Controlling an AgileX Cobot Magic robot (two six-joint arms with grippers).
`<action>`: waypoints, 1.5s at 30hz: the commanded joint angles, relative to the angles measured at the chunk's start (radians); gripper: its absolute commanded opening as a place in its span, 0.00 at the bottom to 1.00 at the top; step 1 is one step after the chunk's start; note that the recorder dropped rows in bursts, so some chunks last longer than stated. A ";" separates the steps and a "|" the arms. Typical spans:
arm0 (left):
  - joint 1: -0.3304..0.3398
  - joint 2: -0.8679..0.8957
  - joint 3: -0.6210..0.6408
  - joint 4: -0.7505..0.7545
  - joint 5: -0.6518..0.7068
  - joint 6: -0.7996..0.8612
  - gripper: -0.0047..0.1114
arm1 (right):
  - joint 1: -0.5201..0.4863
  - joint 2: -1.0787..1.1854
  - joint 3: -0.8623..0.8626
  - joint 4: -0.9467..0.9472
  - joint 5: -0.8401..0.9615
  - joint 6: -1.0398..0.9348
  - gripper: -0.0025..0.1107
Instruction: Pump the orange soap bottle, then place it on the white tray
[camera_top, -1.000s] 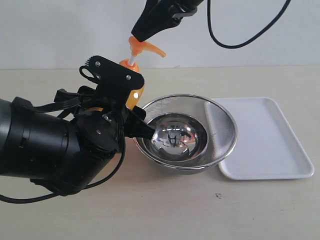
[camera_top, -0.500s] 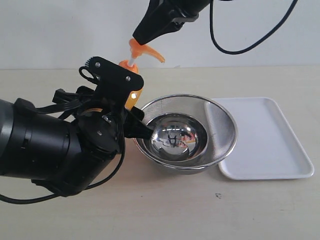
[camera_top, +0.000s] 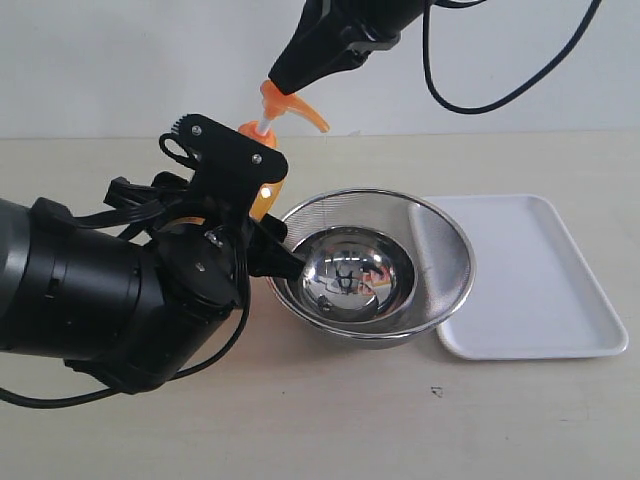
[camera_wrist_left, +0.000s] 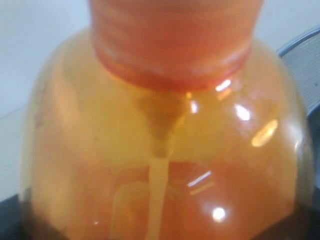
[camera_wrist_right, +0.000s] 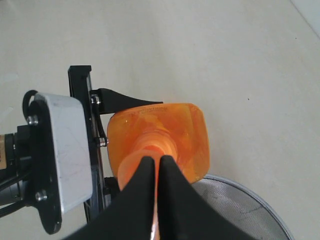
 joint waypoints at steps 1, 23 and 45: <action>-0.003 -0.010 -0.010 0.039 0.006 -0.029 0.08 | 0.009 0.029 0.027 -0.053 0.067 -0.005 0.02; -0.003 -0.010 -0.010 0.039 0.008 -0.029 0.08 | 0.009 0.029 0.027 -0.053 0.067 -0.005 0.02; -0.003 -0.010 -0.010 0.039 0.008 -0.029 0.08 | 0.005 -0.161 0.027 -0.109 -0.149 -0.035 0.02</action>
